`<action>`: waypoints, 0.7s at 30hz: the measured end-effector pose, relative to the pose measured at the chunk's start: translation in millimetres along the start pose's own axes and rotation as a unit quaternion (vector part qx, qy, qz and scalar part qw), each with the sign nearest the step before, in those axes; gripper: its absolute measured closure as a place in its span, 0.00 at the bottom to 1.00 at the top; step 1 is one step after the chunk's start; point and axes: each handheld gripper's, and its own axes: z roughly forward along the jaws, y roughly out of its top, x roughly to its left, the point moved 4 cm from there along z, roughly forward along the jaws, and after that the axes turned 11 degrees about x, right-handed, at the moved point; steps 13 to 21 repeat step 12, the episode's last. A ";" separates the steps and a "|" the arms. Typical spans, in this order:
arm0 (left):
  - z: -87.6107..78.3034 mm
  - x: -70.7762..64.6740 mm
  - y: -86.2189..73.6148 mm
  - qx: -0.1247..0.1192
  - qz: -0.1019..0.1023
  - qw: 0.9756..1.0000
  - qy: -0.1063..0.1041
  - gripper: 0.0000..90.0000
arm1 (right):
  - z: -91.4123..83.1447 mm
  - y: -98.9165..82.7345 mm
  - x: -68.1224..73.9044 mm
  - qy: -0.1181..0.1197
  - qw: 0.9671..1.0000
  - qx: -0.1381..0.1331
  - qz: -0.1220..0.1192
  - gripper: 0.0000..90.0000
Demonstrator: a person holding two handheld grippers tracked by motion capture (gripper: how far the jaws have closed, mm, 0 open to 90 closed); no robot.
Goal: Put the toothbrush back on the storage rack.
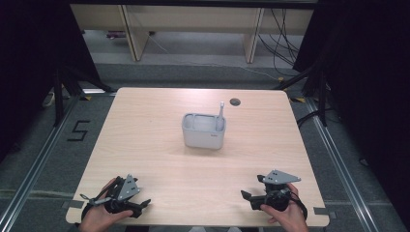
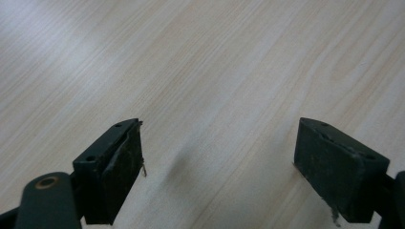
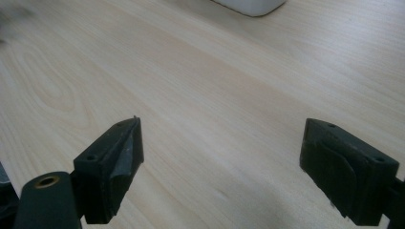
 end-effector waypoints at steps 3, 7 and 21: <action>0.0 0.1 0.0 0.000 0.000 1.000 0.000 0.18 | -0.8 -0.2 0.9 0.002 1.000 0.005 0.002 0.17; -0.1 0.1 0.0 0.000 0.000 1.000 0.000 0.18 | 0.1 -0.1 1.0 0.001 1.000 0.004 0.002 0.17; -0.2 0.0 0.0 0.000 0.000 1.000 0.000 0.18 | 0.0 0.0 0.0 -0.002 1.000 0.008 -0.005 0.17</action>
